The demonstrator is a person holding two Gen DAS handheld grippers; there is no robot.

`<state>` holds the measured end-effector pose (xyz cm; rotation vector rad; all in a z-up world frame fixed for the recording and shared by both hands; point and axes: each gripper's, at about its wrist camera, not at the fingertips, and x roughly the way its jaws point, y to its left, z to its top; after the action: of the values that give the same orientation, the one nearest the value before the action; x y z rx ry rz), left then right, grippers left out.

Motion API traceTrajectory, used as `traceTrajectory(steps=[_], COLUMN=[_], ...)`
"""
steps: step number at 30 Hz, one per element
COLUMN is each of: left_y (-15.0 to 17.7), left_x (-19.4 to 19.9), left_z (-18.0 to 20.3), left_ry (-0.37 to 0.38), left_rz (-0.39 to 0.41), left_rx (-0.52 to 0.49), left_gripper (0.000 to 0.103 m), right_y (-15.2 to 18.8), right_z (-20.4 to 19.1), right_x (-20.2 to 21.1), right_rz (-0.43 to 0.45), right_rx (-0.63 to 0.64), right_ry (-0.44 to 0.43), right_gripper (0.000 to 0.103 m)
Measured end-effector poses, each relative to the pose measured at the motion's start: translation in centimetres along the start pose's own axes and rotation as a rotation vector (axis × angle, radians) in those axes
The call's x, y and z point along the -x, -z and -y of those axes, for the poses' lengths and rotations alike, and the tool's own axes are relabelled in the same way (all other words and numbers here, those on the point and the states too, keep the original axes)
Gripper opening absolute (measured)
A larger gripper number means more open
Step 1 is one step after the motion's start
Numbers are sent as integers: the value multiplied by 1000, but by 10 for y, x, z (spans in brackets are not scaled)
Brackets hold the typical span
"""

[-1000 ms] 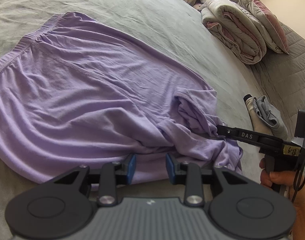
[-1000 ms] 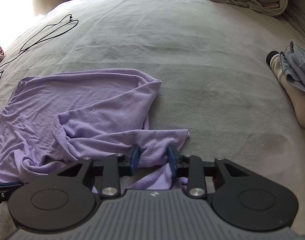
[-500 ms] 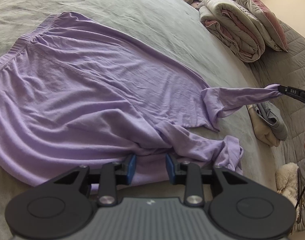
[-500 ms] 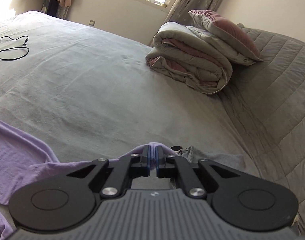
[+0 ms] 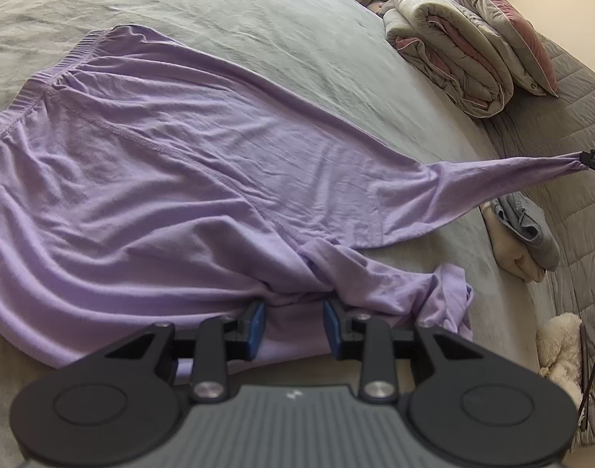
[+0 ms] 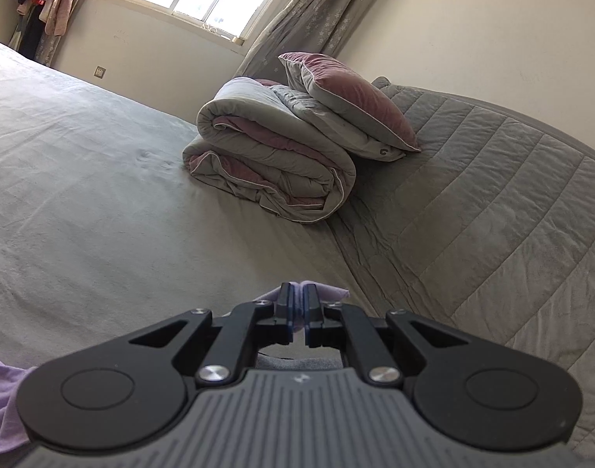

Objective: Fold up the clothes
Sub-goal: 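Pull the pant leg away from the waistband with the right gripper, then release, then pull the other pant leg out with the right gripper while the left pins the waistband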

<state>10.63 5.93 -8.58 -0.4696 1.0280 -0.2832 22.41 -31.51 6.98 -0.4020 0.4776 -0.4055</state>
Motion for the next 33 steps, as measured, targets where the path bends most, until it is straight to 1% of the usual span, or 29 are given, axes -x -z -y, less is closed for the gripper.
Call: traceTrajectory(steps=[2, 5, 7, 11, 17, 19, 21, 22, 23, 24, 25, 26, 29, 31, 33], left_y=[0, 0, 0, 0, 0, 0, 0, -1, -1, -1, -1, -1, 0, 2, 5], left_x=[0, 0, 0, 0, -1, -1, 0, 0, 0, 1, 1, 1, 2, 3, 4], left_z=[0, 0, 0, 0, 3, 2, 2, 1, 1, 1, 1, 1, 3, 5, 8], left_ry=[1, -1, -1, -2, -9, -7, -5, -4, -3, -2, -1, -2, -7, -9, -9], left_rz=[-1, -1, -1, -2, 1, 1, 2, 2, 3, 3, 4, 5, 10, 13, 16], left_rx=[0, -2, -2, 1, -14, -14, -14, -14, -14, -14, -14, -16, -31, -46, -62], left_gripper=[33, 33, 33, 33, 33, 33, 33, 33, 33, 33, 33, 33, 33, 33, 33], right_y=[10, 34, 48, 76, 111, 116, 120, 123, 127, 130, 132, 134, 139, 143, 151], right_z=[11, 25, 33, 51, 51, 52, 55, 57, 59, 59, 58, 55, 37, 18, -1], right_x=[0, -3, -3, 13, 4, 4, 10, 15, 20, 26, 32, 39, 59, 72, 85], right_rz=[-3, -28, -52, -65, -177, -199, -213, -219, -225, -227, -229, -226, -235, -254, -265], right_rx=[-42, -84, -110, -234, -299, -329, -374, -408, -442, -466, -486, -496, -479, -452, -454], right_ry=[-29, -72, -78, -133, -161, -176, -193, -214, -240, -260, -278, -297, -375, -445, -529], right_gripper=[4, 4, 4, 5, 7, 13, 16, 17, 22, 34, 40, 42, 42, 42, 42])
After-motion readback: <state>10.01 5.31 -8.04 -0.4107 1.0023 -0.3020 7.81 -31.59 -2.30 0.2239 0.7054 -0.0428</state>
